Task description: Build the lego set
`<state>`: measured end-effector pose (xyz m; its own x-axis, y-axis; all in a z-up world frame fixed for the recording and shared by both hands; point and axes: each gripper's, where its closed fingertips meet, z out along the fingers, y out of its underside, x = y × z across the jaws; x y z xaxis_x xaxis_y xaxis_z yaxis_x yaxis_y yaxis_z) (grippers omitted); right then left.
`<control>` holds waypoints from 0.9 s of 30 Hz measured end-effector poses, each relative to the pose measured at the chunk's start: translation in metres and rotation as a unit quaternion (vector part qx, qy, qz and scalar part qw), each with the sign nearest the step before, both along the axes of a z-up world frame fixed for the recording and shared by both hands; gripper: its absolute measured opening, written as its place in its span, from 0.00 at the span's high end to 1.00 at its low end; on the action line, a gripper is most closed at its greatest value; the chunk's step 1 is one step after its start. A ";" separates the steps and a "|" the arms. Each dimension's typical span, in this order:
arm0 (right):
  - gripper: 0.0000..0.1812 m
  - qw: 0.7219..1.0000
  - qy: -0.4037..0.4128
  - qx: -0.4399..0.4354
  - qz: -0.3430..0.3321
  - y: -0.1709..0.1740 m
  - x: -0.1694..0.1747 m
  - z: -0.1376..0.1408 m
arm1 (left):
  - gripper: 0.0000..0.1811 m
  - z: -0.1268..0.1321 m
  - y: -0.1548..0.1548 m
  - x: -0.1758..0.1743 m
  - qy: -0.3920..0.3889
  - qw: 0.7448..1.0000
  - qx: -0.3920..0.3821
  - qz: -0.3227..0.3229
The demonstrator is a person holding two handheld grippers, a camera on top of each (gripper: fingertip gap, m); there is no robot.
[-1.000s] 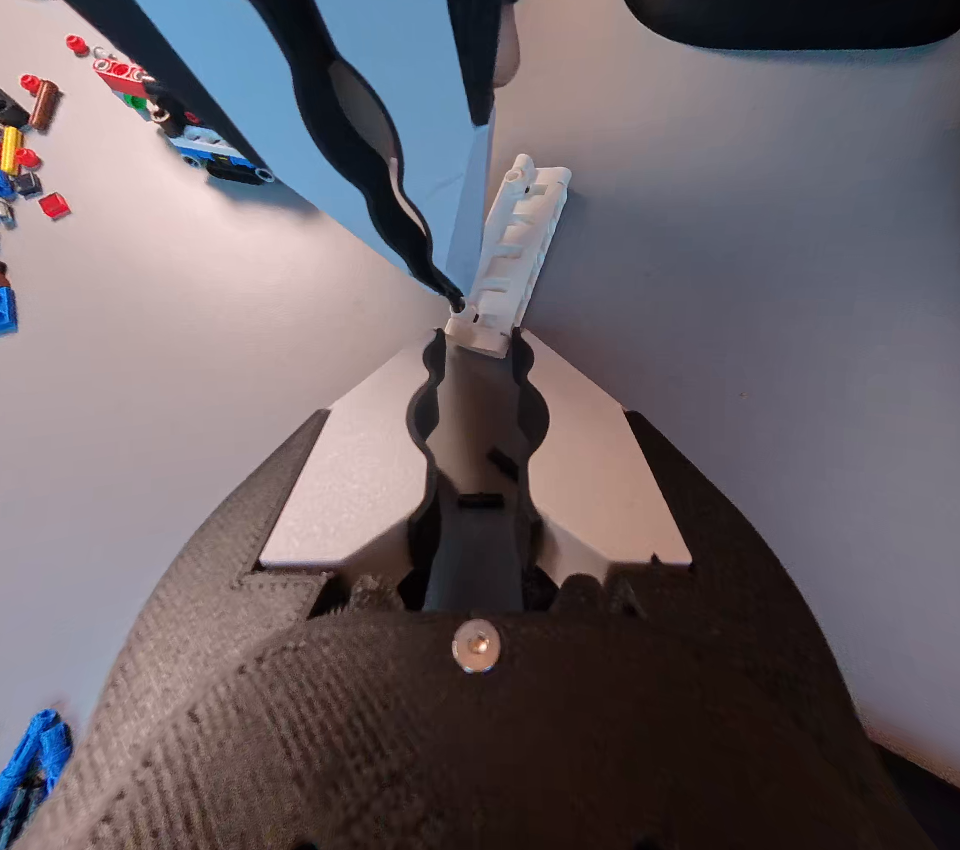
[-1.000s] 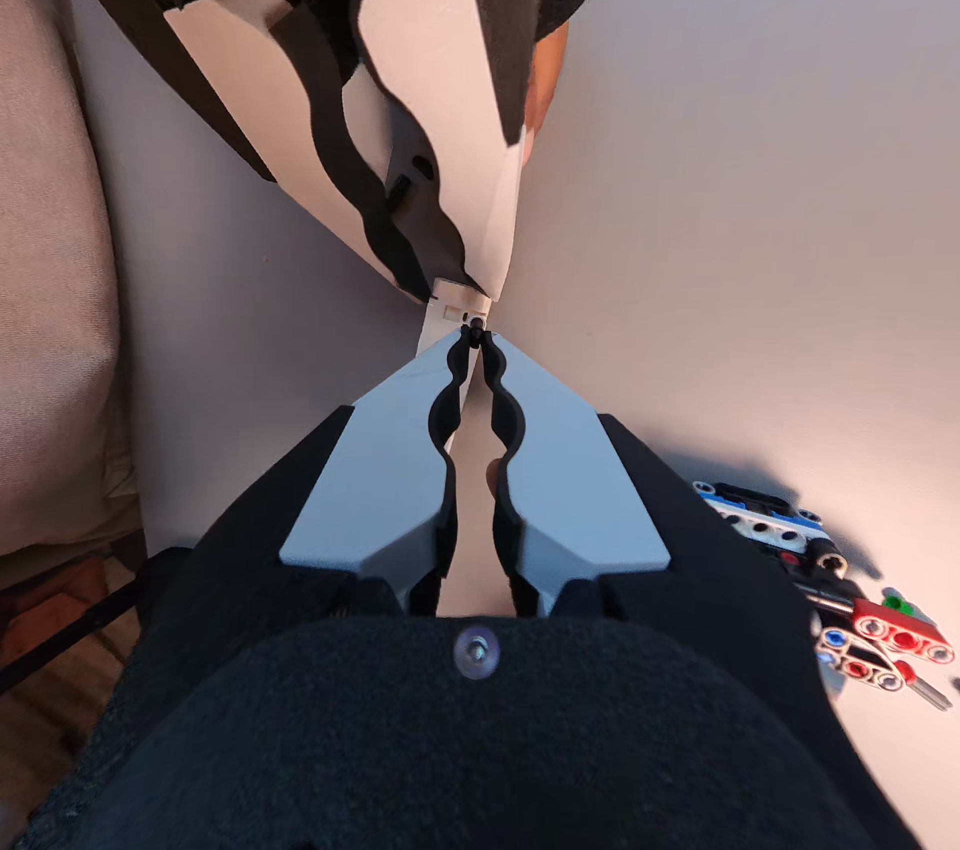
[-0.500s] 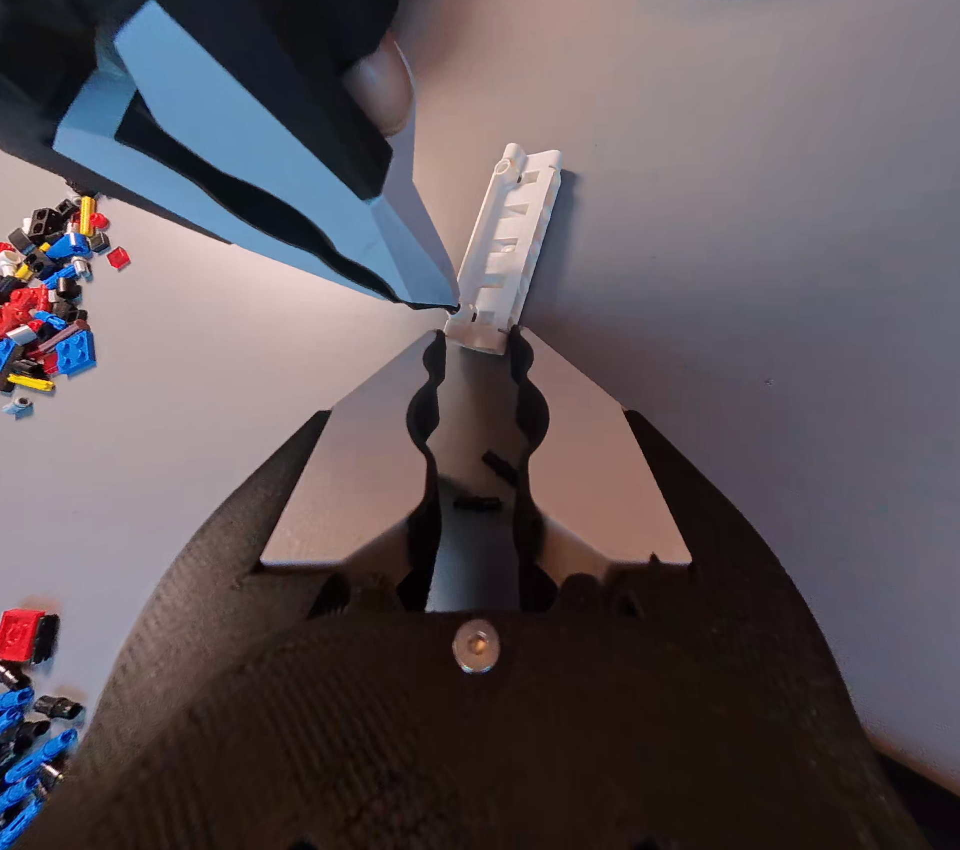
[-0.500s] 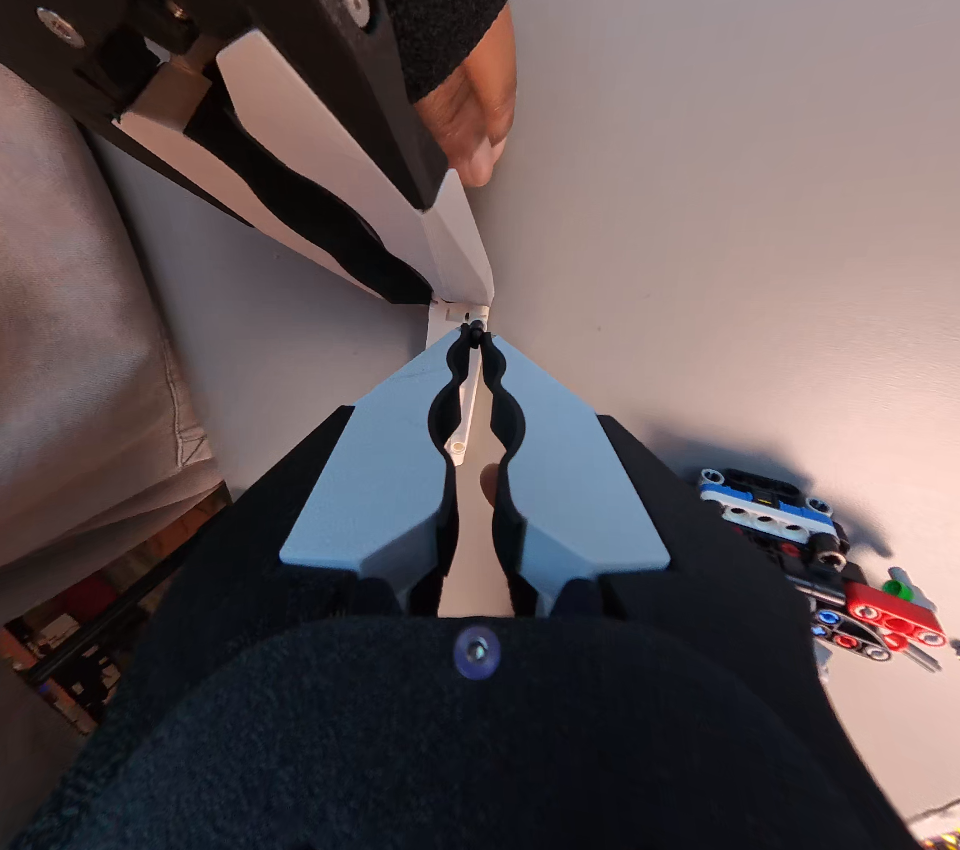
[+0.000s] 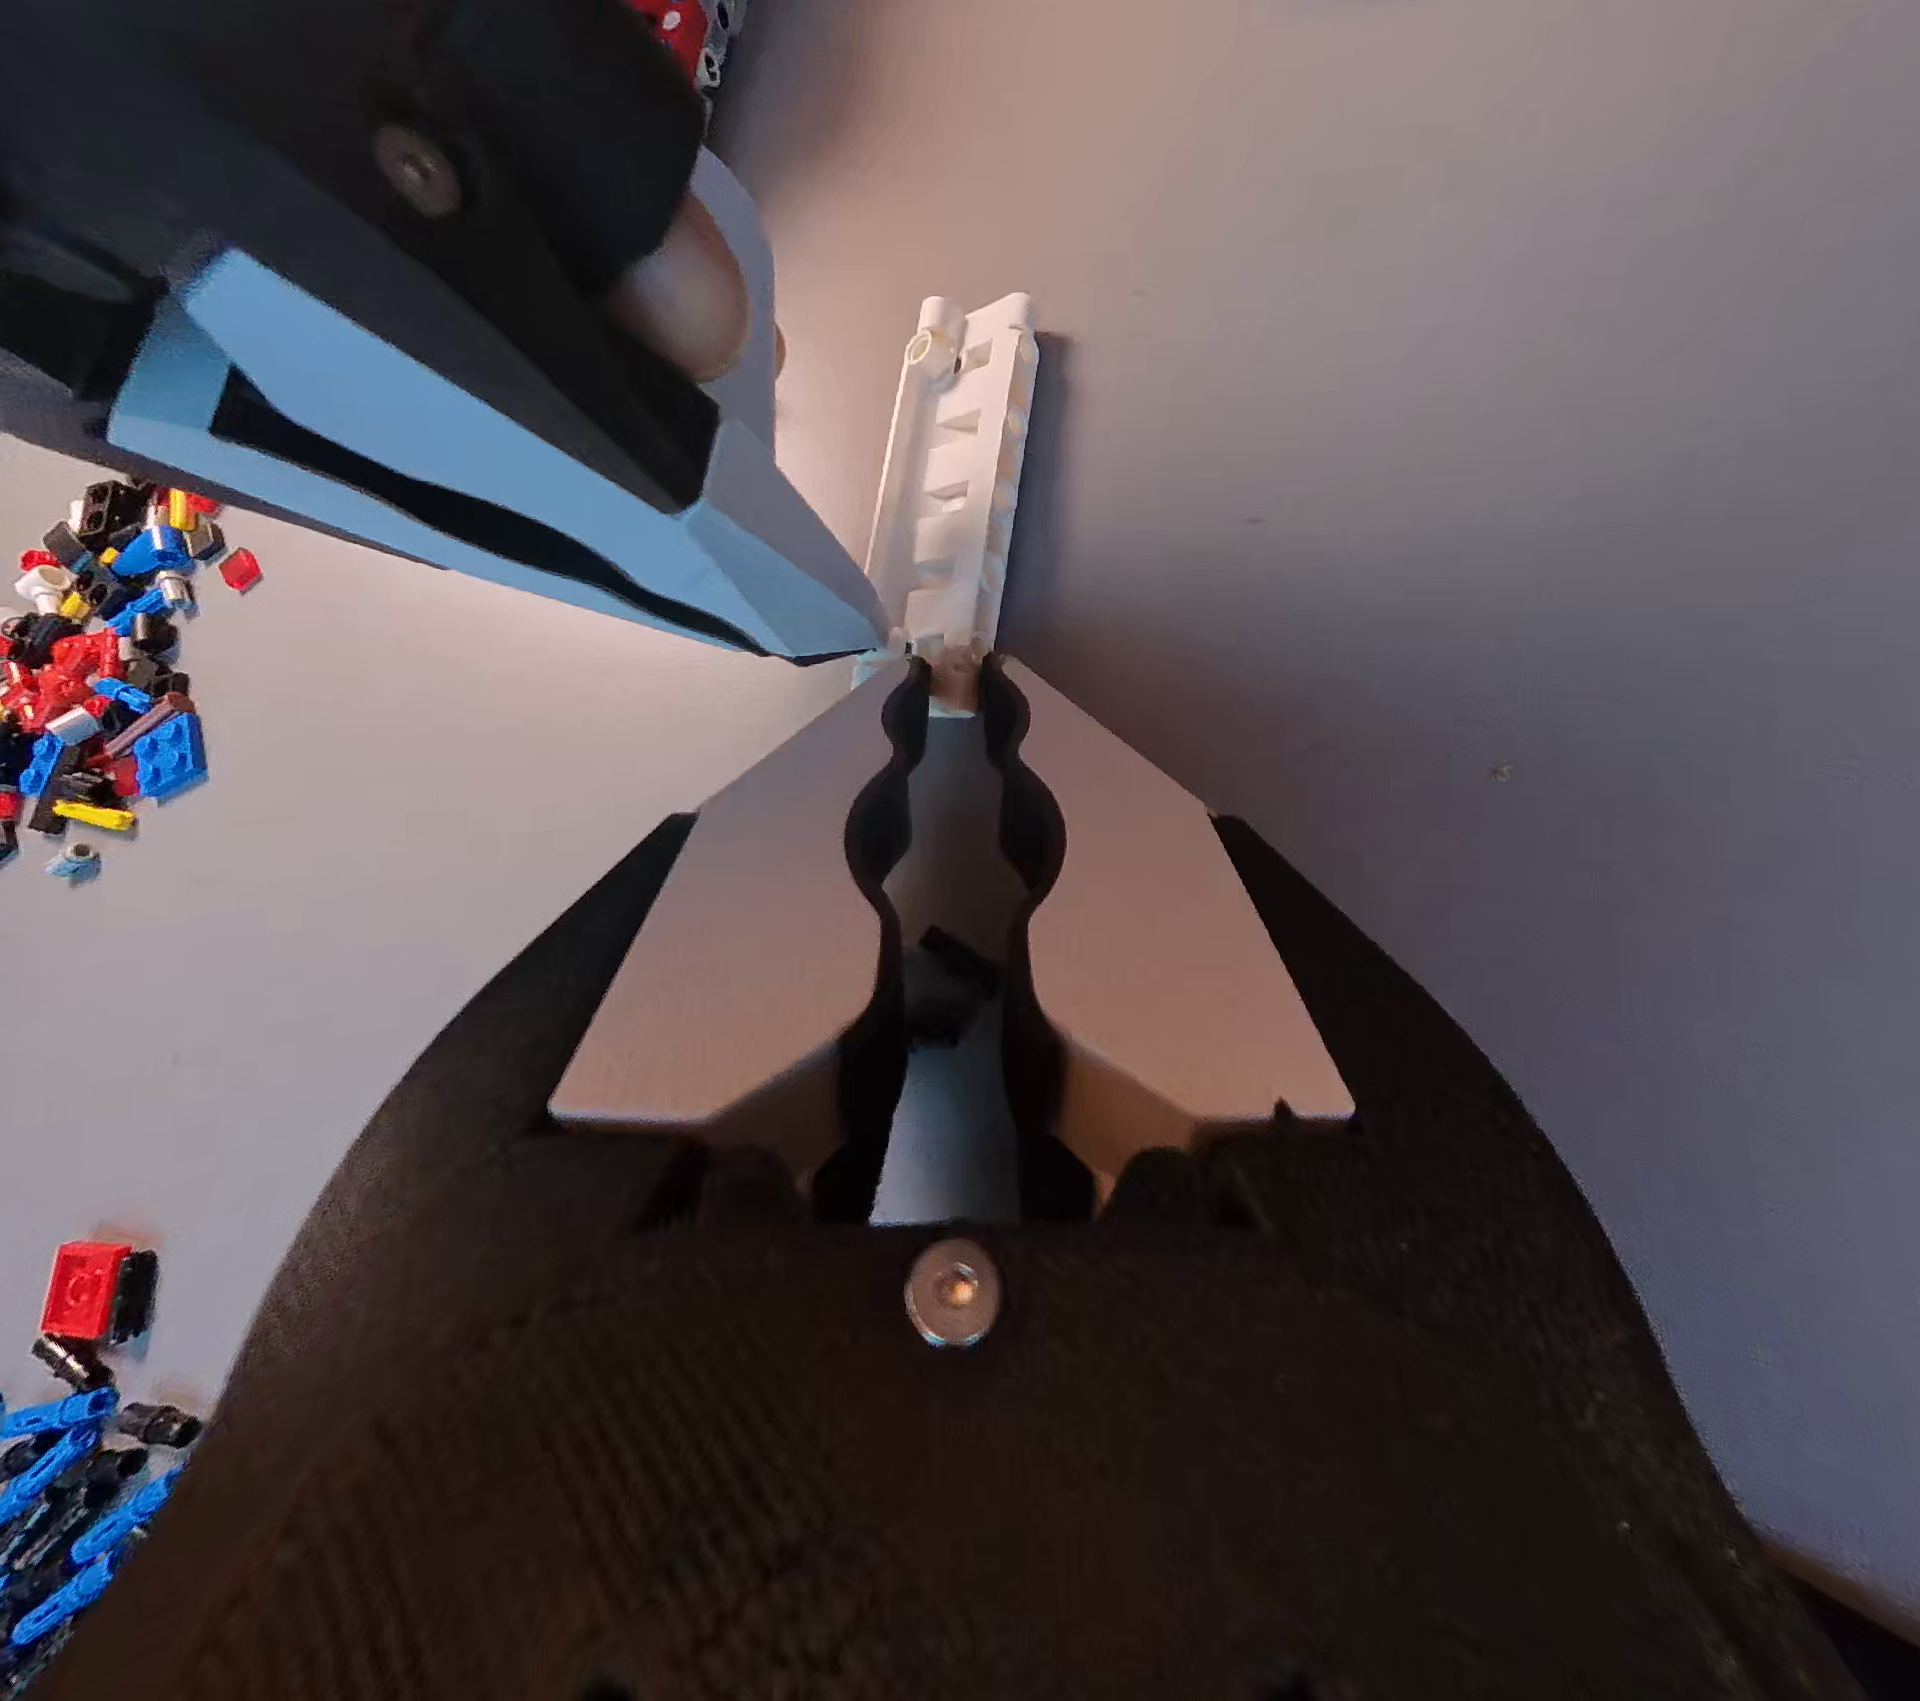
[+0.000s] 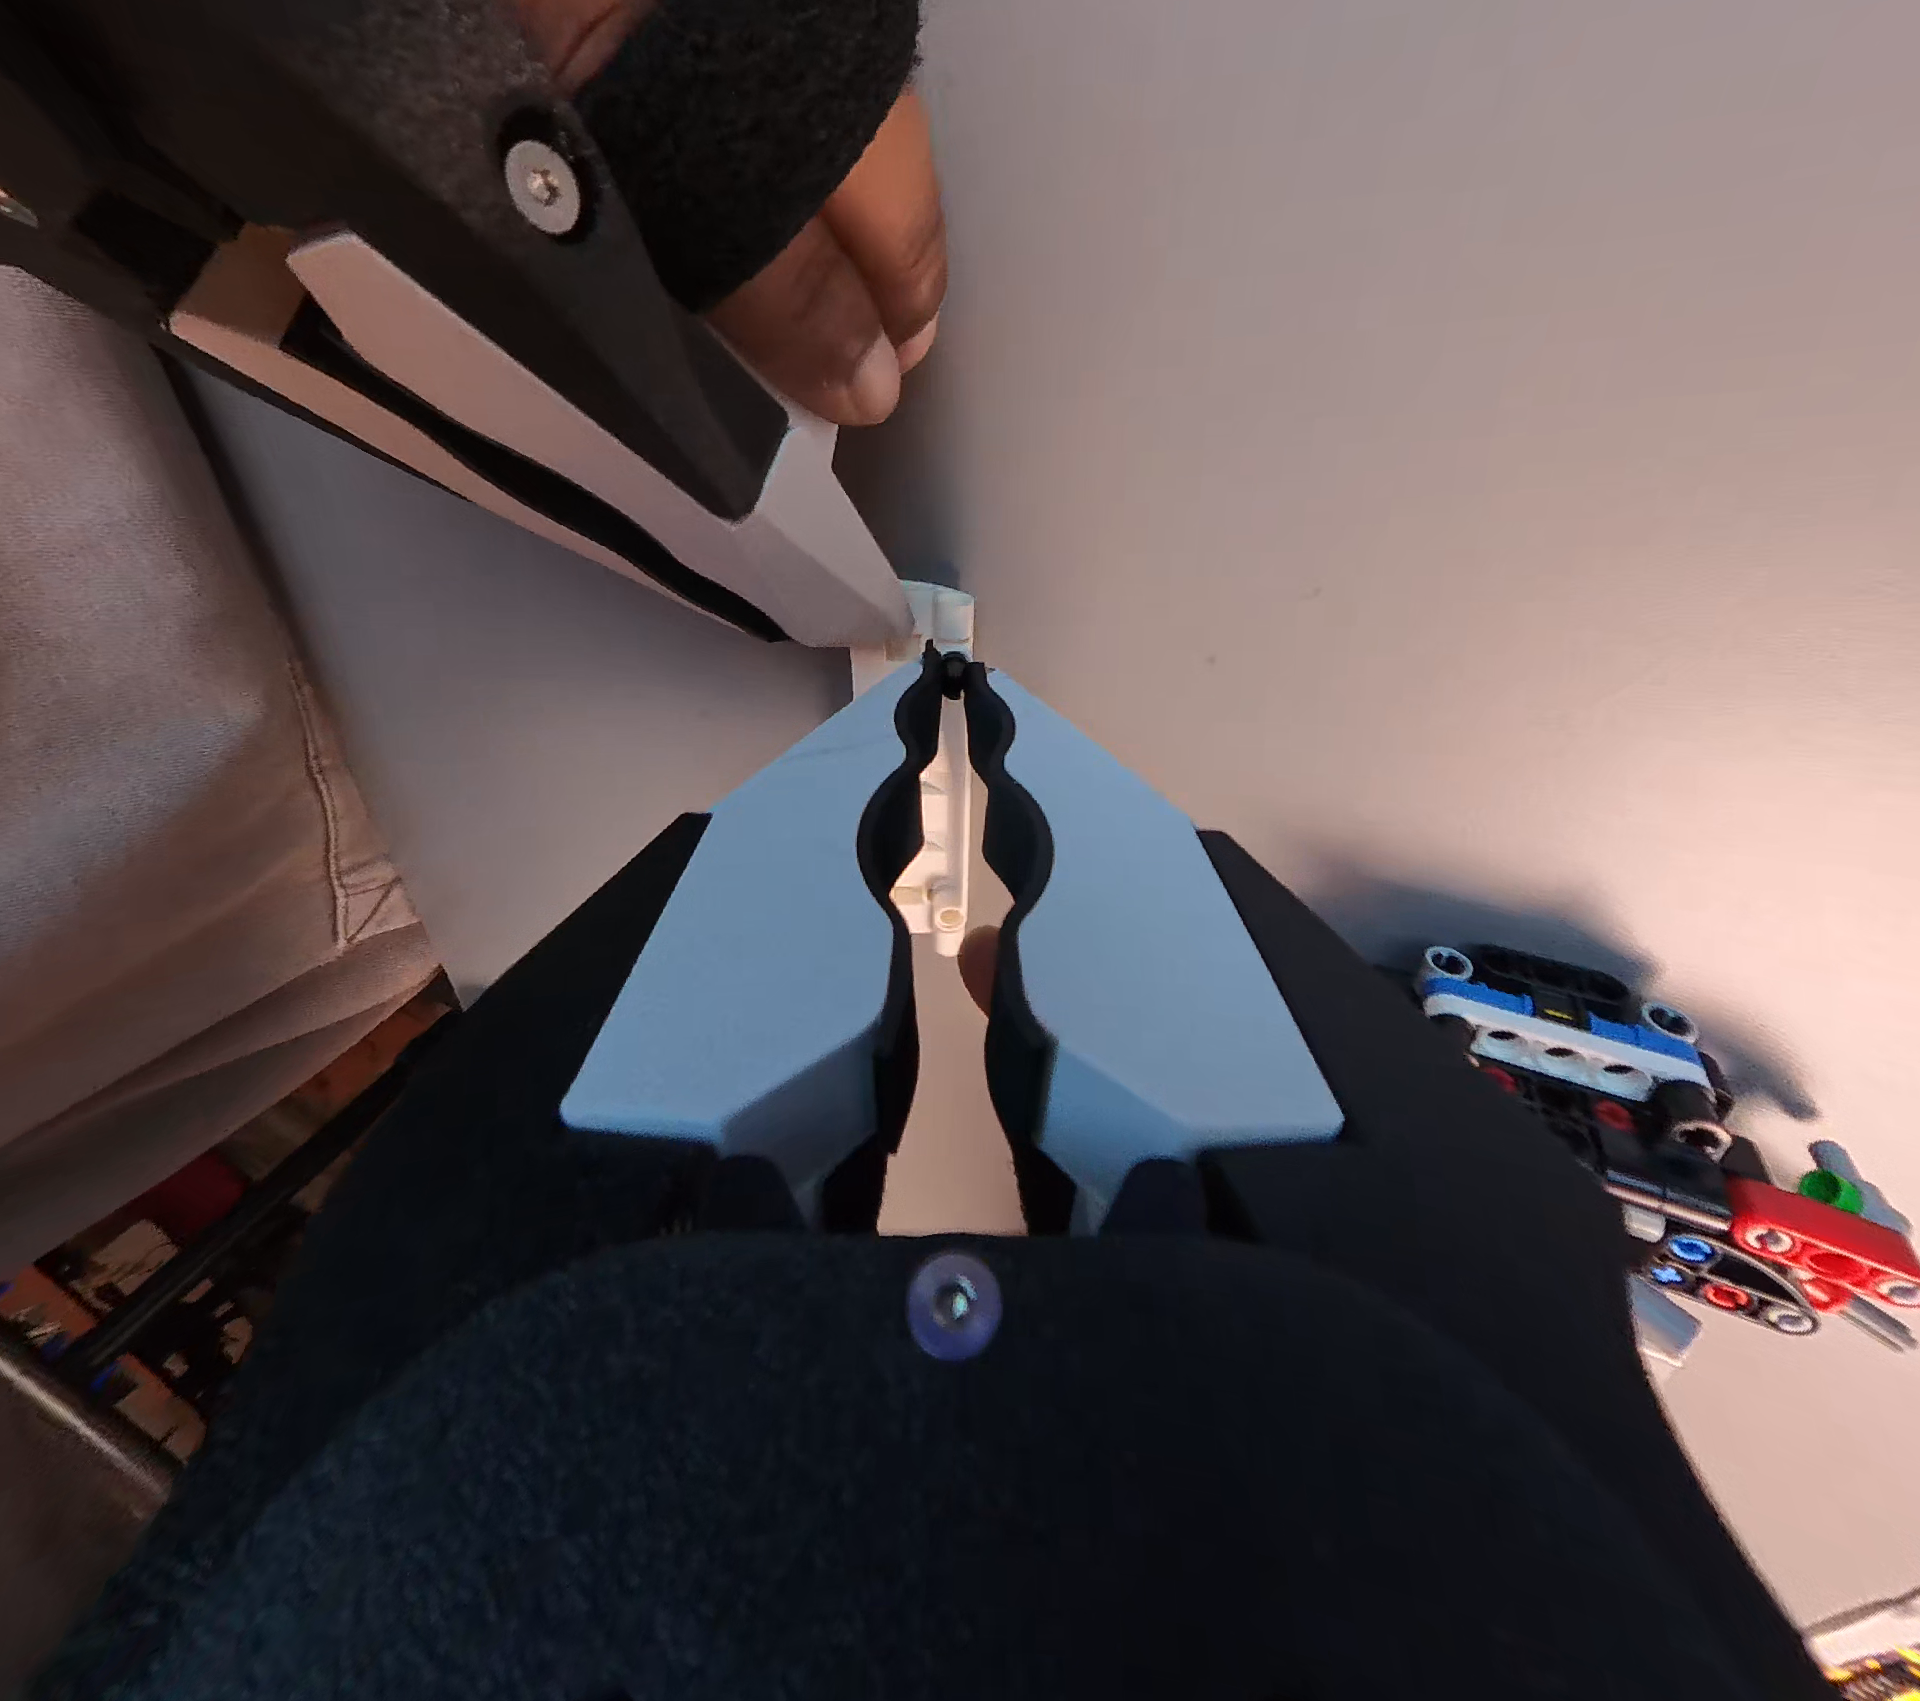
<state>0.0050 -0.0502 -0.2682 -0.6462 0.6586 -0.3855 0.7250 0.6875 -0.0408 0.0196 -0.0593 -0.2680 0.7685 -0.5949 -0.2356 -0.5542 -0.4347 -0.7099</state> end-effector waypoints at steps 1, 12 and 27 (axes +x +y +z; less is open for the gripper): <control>0.99 1.000 -0.003 0.001 0.002 0.000 0.000 0.000 | 0.96 0.000 0.000 0.000 -0.002 1.000 0.000 -0.001; 0.94 0.997 0.076 -0.030 -0.013 -0.004 -0.002 0.006 | 0.96 0.000 0.001 -0.002 0.018 1.000 0.010 0.000; 0.99 0.986 0.150 -0.068 -0.015 0.000 -0.009 0.008 | 0.96 0.000 0.002 -0.003 0.004 1.000 0.008 0.004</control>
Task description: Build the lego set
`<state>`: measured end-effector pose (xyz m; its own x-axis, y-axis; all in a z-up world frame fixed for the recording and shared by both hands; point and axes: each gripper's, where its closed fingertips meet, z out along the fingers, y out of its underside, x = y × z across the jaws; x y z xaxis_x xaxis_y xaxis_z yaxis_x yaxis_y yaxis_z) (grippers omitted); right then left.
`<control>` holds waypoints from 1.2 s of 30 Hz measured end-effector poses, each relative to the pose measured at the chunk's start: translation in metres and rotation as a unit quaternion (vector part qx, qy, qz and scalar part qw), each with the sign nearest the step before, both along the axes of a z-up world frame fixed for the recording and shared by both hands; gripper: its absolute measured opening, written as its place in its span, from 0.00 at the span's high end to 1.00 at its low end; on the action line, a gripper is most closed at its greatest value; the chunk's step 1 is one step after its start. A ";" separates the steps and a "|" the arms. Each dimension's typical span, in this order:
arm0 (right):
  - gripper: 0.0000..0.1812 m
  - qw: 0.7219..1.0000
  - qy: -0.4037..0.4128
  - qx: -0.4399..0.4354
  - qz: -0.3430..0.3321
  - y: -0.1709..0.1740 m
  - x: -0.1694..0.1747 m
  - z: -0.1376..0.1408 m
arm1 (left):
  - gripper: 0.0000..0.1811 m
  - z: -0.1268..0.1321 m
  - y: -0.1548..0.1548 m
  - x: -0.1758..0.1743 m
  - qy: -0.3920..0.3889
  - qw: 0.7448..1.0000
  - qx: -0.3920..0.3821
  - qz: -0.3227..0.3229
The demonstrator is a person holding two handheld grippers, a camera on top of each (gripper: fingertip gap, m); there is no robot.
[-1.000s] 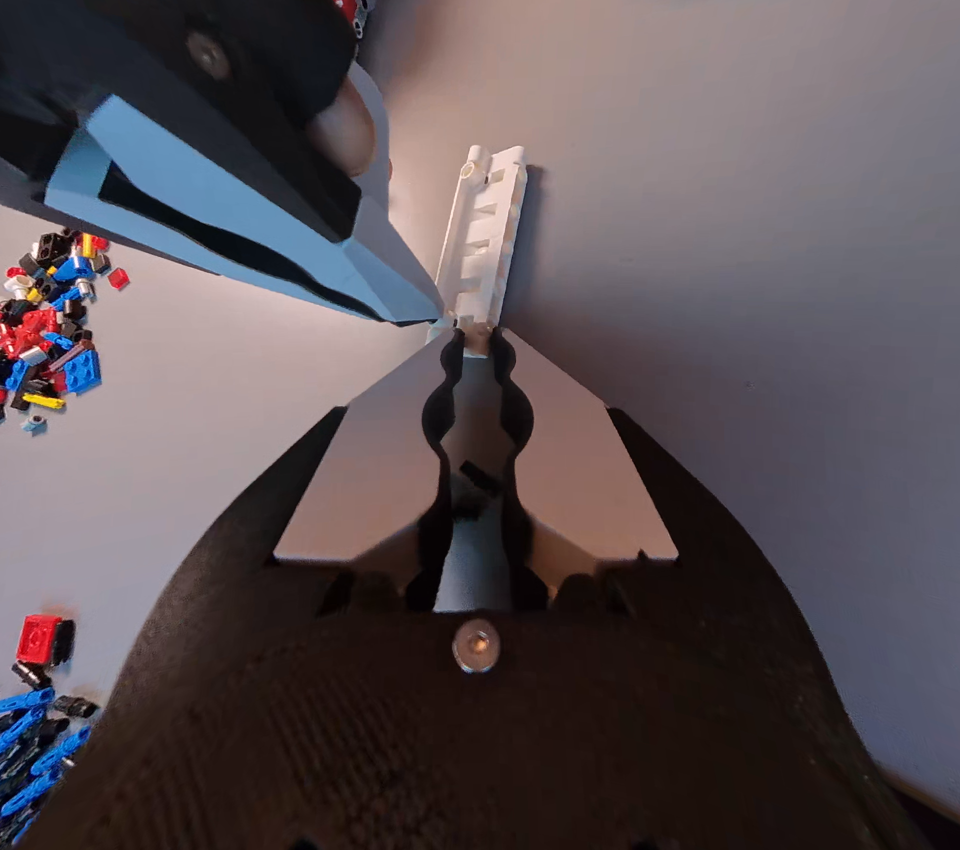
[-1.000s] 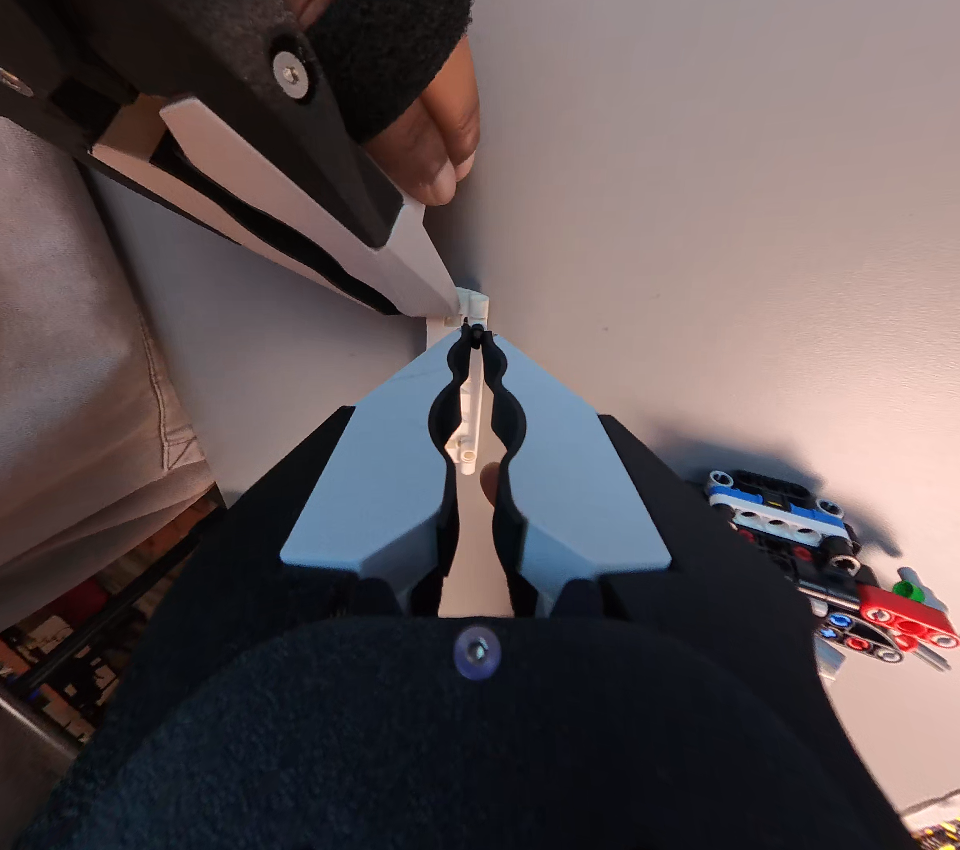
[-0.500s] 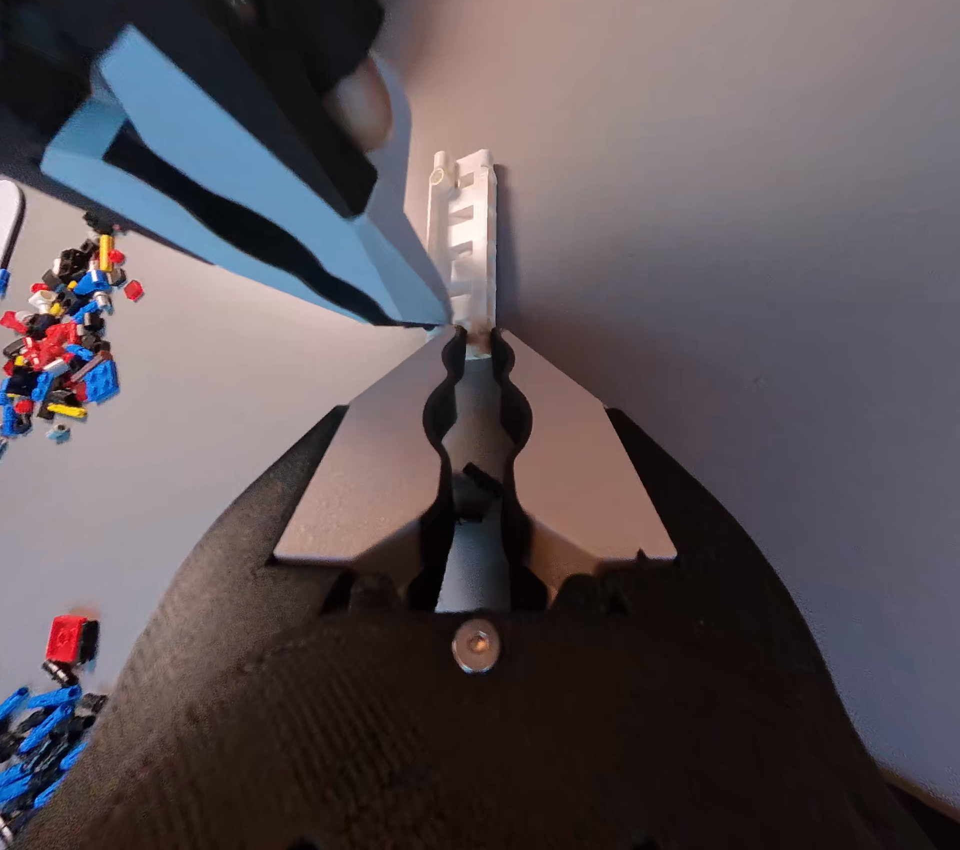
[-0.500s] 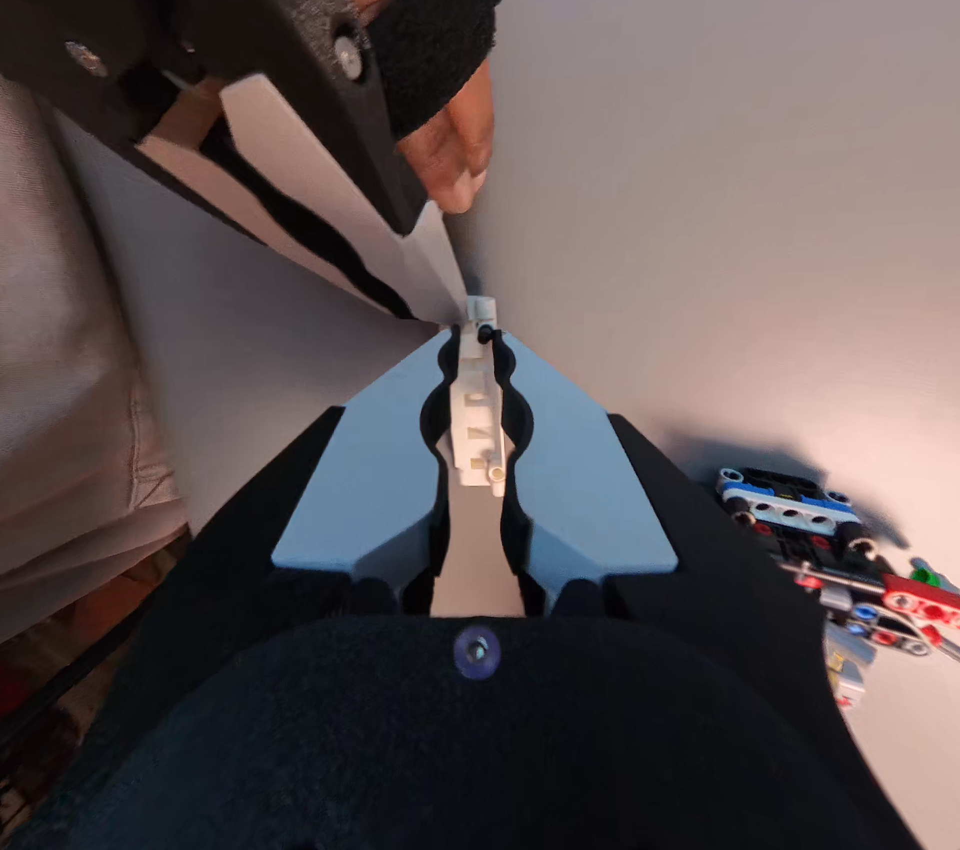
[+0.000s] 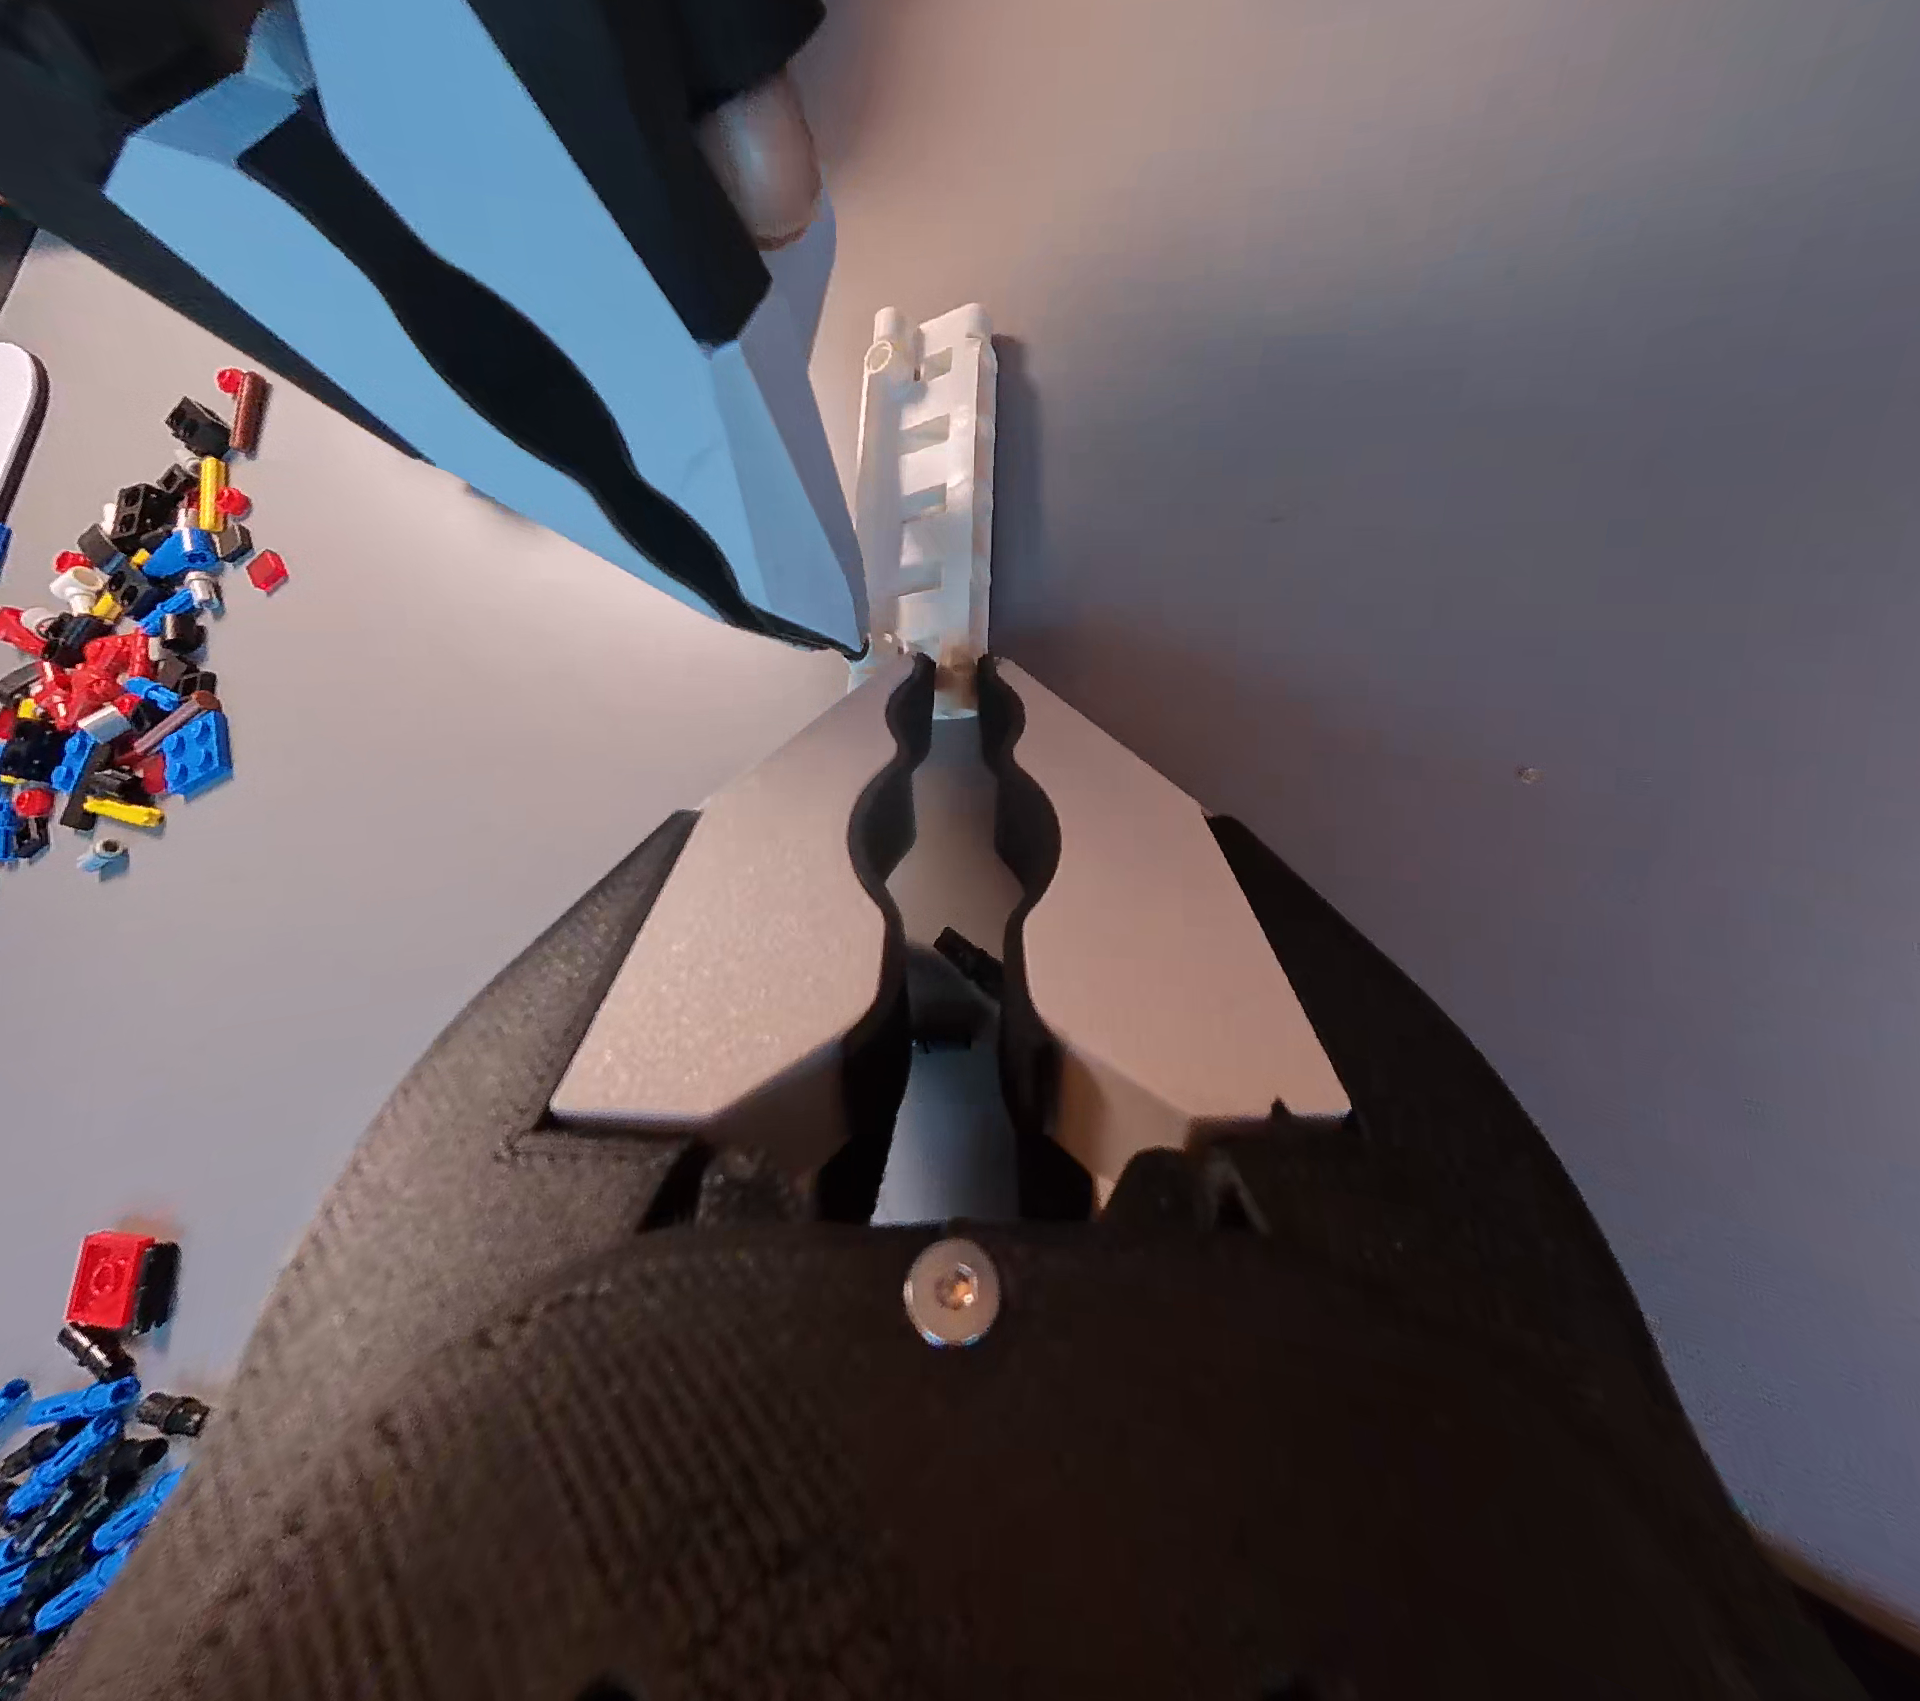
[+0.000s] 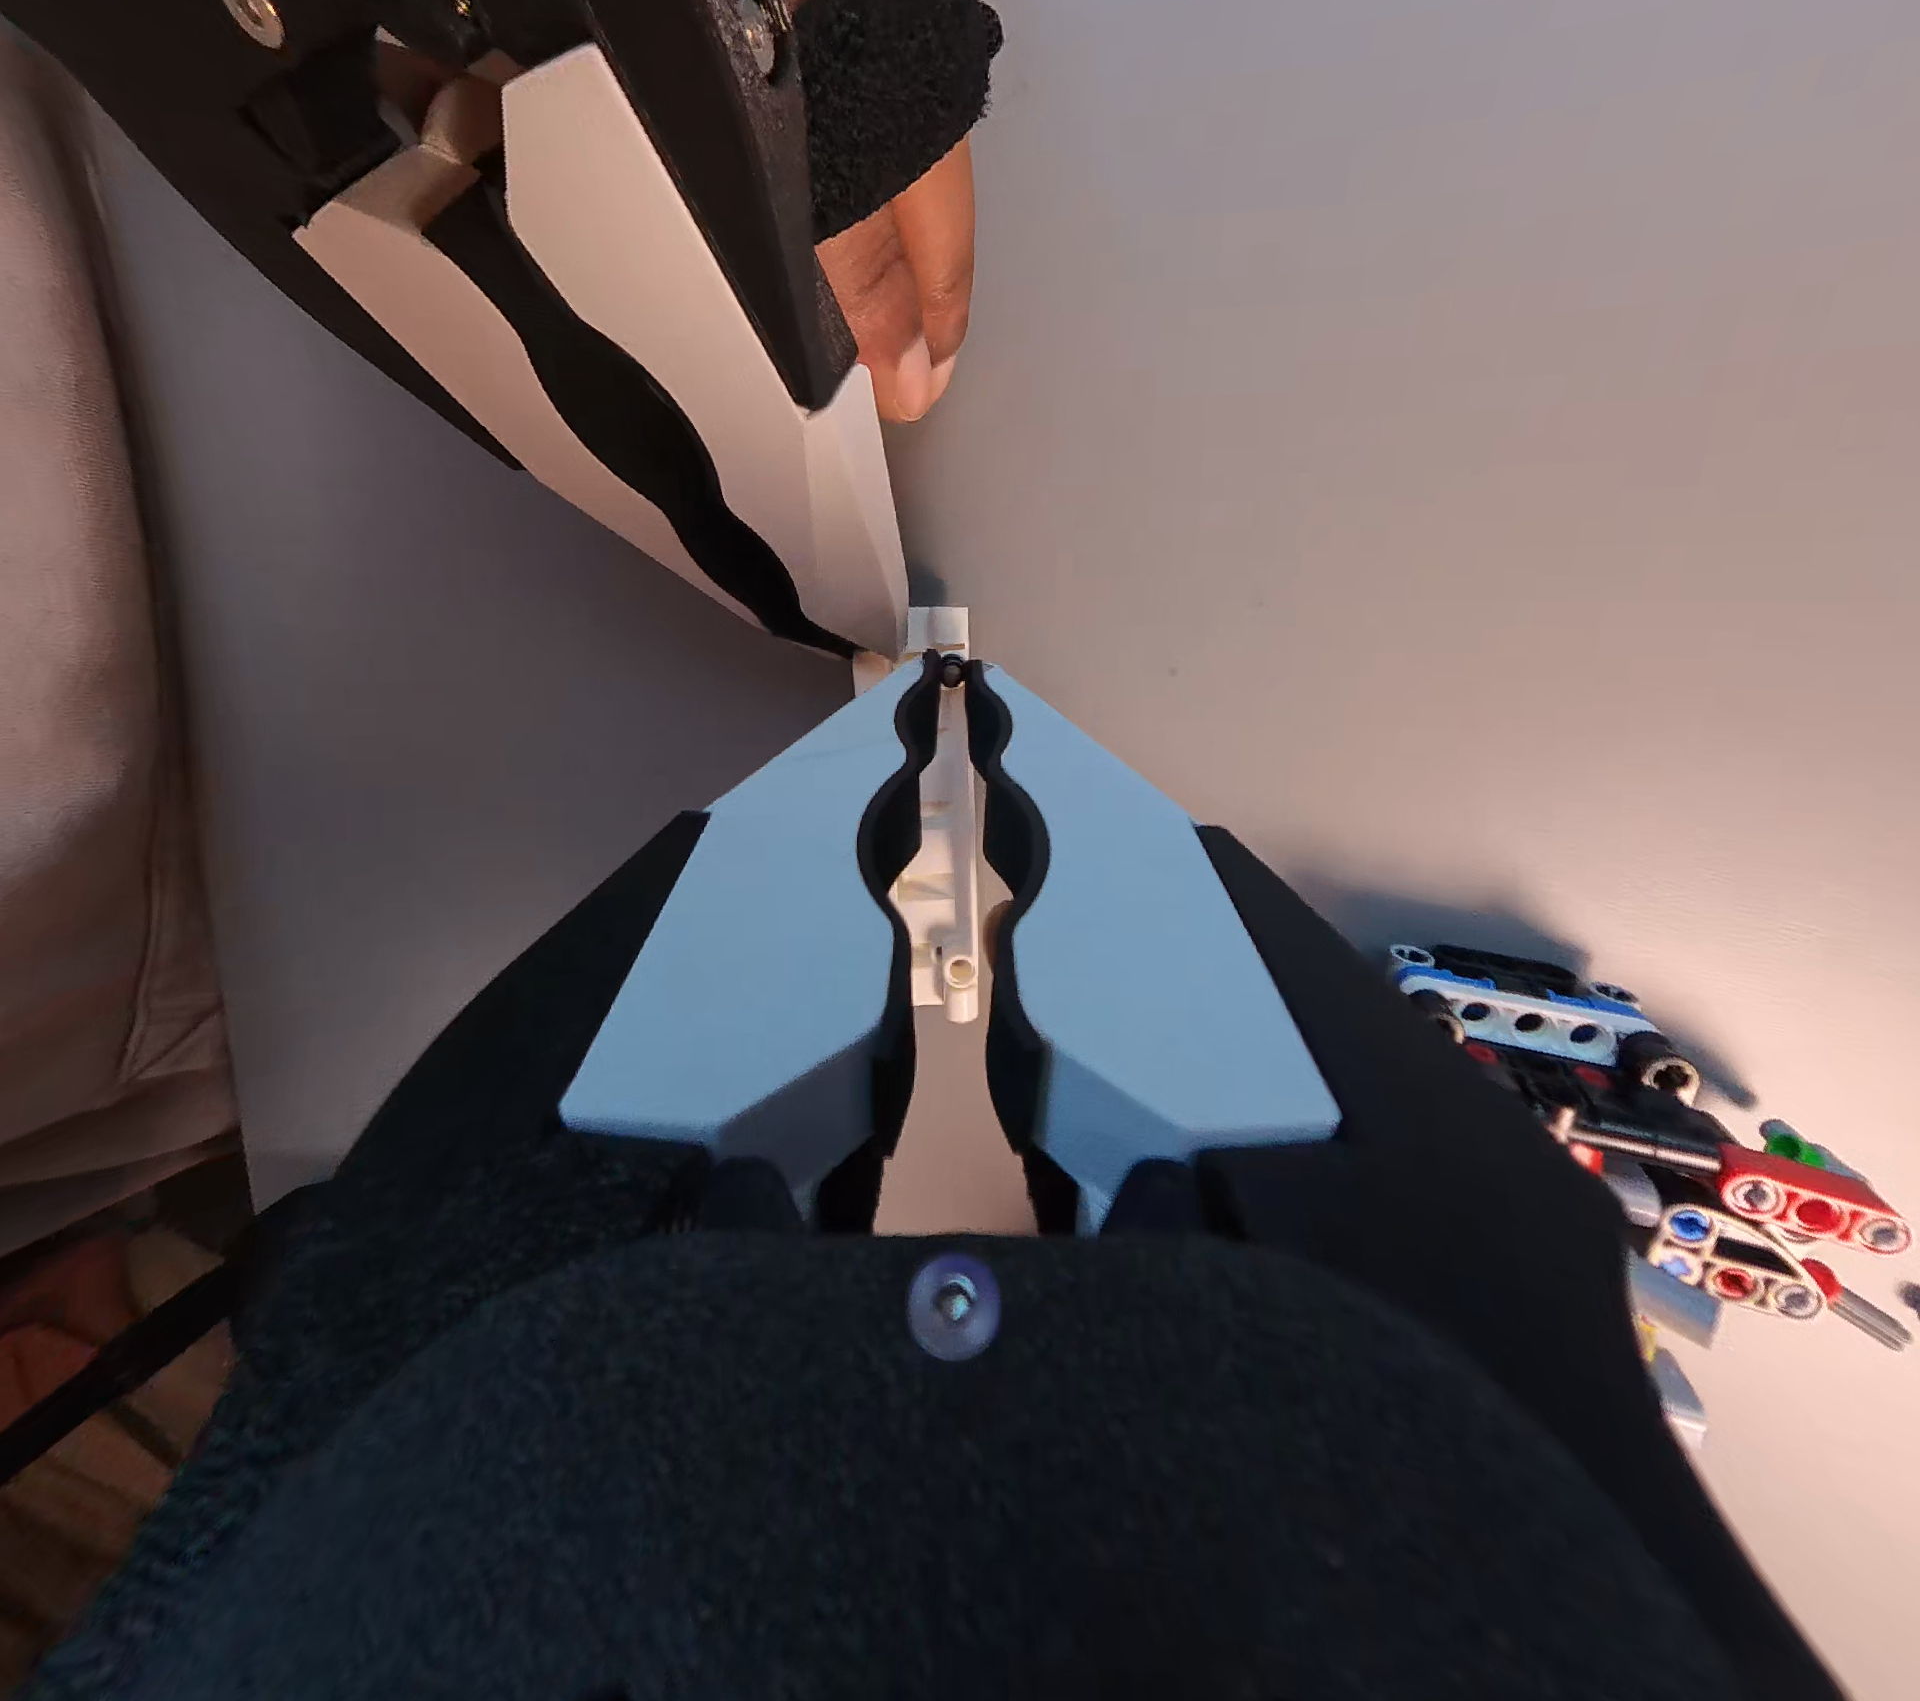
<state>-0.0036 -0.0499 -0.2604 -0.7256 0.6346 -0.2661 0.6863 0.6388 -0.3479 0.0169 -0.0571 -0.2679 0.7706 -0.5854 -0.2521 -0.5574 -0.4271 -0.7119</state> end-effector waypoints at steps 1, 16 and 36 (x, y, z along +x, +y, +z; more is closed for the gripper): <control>0.99 1.000 -0.002 0.004 0.002 0.000 0.000 0.000 | 0.96 0.000 0.000 0.000 -0.001 1.000 -0.001 0.000; 0.85 0.999 0.048 -0.008 -0.007 -0.002 -0.003 0.009 | 0.97 0.000 -0.001 -0.001 0.009 1.000 0.004 0.002; 0.89 0.895 0.341 -0.219 -0.185 0.036 0.053 0.063 | 0.87 -0.003 -0.047 -0.042 -0.098 0.988 -0.116 -0.004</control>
